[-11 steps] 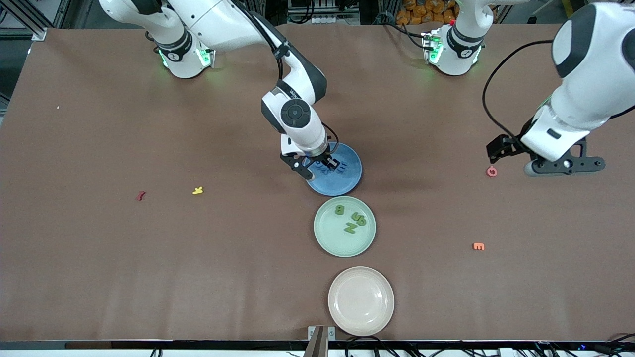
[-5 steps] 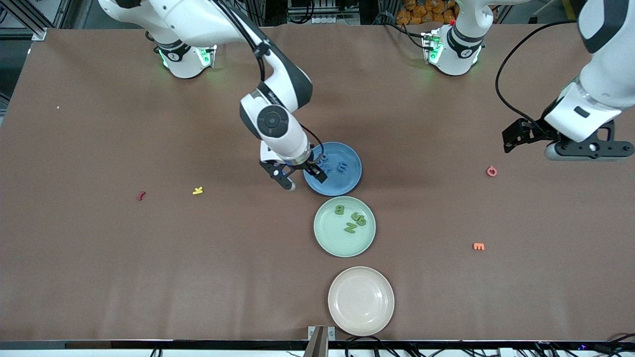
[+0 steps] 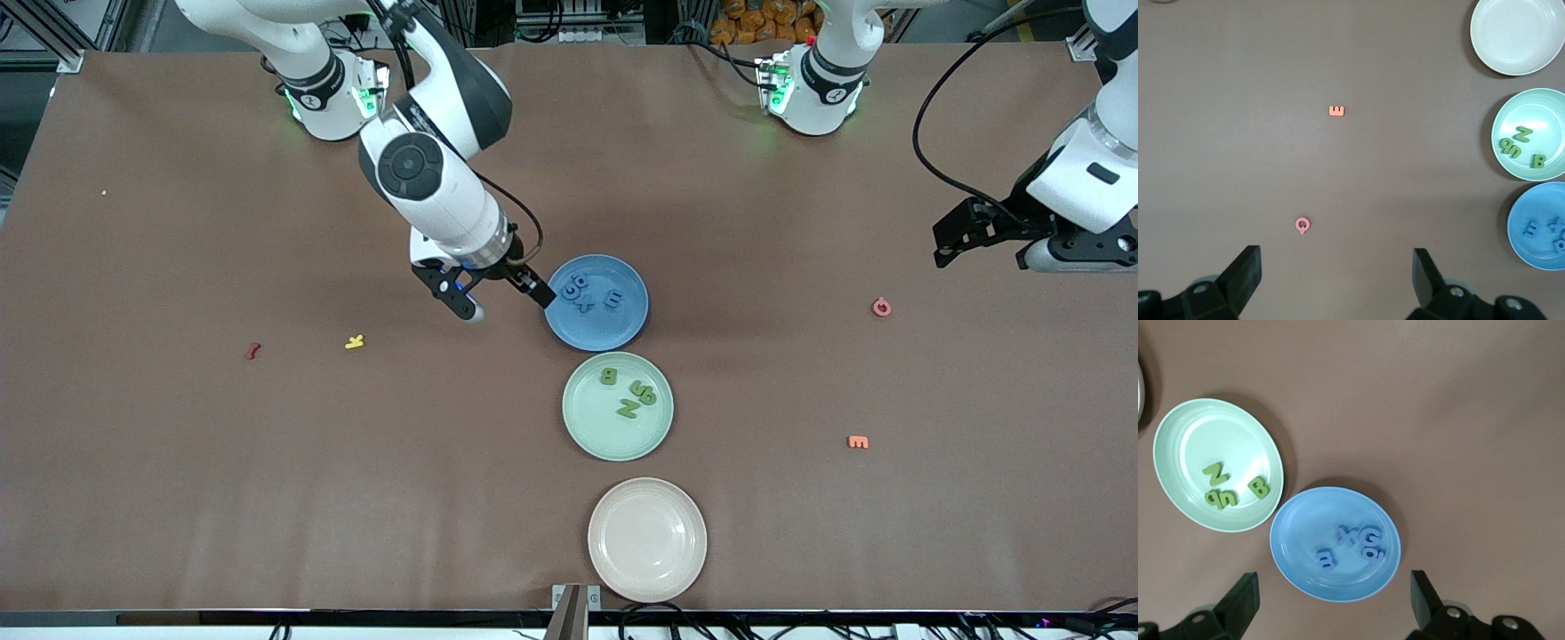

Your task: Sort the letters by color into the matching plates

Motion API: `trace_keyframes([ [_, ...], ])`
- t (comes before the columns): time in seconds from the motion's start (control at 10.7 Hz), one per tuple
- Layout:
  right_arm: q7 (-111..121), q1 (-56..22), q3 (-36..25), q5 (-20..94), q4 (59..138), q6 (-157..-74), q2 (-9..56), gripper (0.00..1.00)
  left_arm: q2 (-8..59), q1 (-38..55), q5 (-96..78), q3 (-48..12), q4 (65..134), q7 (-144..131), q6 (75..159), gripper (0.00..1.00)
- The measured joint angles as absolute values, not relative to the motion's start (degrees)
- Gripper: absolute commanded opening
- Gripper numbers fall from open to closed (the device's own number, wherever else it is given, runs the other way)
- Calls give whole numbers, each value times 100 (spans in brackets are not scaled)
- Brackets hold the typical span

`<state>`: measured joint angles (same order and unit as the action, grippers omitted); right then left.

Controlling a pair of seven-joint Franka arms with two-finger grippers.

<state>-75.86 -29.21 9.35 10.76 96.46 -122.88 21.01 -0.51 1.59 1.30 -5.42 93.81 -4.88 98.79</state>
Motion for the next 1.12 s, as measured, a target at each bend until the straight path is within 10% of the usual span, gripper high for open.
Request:
trace_keyframes([
  [1.12,-3340,-982,1030,860,9680,-9471,-187,100,-49,149,-54,-457,9323,-411,9776,100],
])
